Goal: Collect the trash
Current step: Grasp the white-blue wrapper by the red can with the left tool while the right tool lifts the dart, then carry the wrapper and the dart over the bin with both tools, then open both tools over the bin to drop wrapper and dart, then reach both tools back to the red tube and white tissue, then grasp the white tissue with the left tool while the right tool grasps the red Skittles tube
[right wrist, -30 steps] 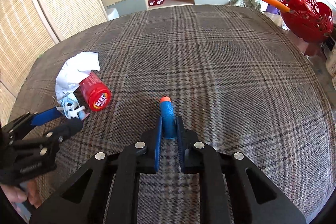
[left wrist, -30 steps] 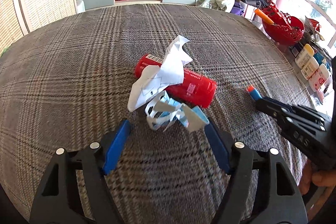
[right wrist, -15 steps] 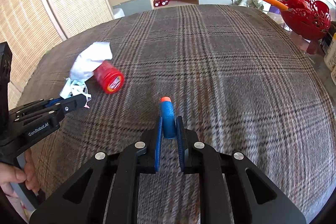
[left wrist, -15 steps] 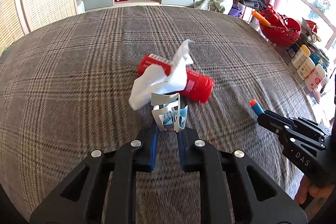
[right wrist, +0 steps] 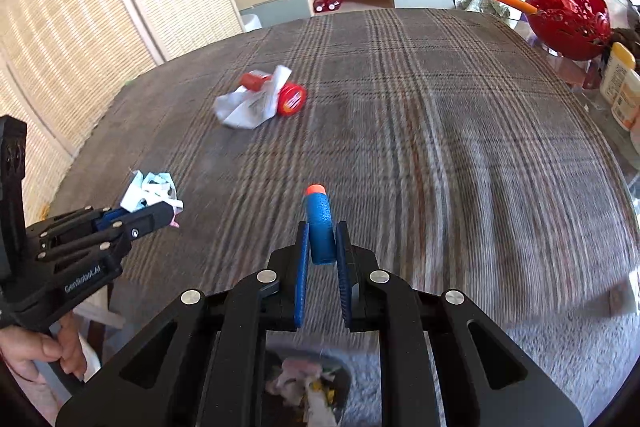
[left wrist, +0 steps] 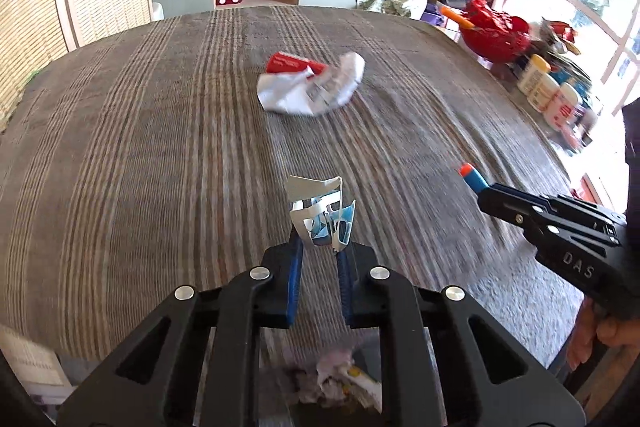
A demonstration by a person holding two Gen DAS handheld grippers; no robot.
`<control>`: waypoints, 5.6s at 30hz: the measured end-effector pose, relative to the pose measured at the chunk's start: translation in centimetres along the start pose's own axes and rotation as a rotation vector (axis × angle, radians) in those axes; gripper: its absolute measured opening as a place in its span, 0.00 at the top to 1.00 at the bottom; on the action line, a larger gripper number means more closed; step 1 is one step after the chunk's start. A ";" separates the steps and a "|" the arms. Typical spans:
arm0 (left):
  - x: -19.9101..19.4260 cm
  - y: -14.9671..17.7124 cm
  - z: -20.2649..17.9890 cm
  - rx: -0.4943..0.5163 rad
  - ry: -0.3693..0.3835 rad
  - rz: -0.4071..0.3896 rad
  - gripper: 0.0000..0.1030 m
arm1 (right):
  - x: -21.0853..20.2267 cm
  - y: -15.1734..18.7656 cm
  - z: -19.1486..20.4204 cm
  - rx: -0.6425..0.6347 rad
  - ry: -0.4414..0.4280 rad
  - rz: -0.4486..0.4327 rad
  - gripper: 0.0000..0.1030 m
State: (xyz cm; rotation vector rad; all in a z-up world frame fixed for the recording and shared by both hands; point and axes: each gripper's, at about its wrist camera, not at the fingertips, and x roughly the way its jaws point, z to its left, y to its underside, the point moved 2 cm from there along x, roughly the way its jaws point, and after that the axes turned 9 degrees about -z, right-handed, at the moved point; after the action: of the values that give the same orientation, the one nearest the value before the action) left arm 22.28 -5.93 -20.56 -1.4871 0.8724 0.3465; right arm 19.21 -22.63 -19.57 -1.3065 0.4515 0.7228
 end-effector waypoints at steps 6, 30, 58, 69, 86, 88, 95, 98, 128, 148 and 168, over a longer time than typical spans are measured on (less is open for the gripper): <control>-4.2 3.4 -1.1 -0.014 0.022 -0.009 0.86 | -3.1 2.7 0.9 -0.004 -0.003 0.003 0.86; -5.0 16.7 -1.7 -0.073 0.036 0.127 0.85 | -4.4 14.4 2.6 0.047 -0.031 0.119 0.86; -2.4 19.8 -2.0 -0.042 0.021 0.185 0.35 | -0.7 16.1 1.7 0.110 0.005 0.180 0.37; -3.7 18.0 -0.6 -0.053 -0.039 0.115 0.08 | -2.5 14.8 0.0 0.133 0.101 0.109 0.03; -7.2 7.8 1.2 -0.052 -0.079 -0.010 0.08 | -4.4 5.7 -0.9 0.096 0.123 -0.042 0.03; -7.2 6.3 1.6 -0.051 -0.088 -0.023 0.08 | -4.3 4.2 -0.6 0.071 0.128 -0.062 0.03; -6.4 0.6 2.4 -0.049 -0.125 -0.081 0.08 | -3.3 -0.7 -0.6 0.030 0.145 -0.102 0.03; -5.4 -1.3 3.0 -0.056 -0.130 -0.090 0.08 | -2.6 -2.6 -0.8 0.027 0.145 -0.116 0.03; 10.4 -10.4 4.2 0.055 -0.069 -0.021 0.15 | 9.4 -12.8 -2.6 0.040 0.111 -0.092 0.04; 9.6 -10.3 7.1 0.054 -0.126 -0.041 1.00 | 13.9 -12.6 1.2 -0.027 0.058 -0.032 0.11; 8.4 -8.1 9.6 -0.002 -0.152 -0.007 1.00 | 15.4 -9.4 5.3 -0.139 0.024 0.063 0.60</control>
State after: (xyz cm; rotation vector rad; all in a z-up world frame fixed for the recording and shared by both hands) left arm 36.22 -0.29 -21.84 -1.4457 0.7450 0.4494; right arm 36.18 -14.97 -22.12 -1.4371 0.4700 0.8030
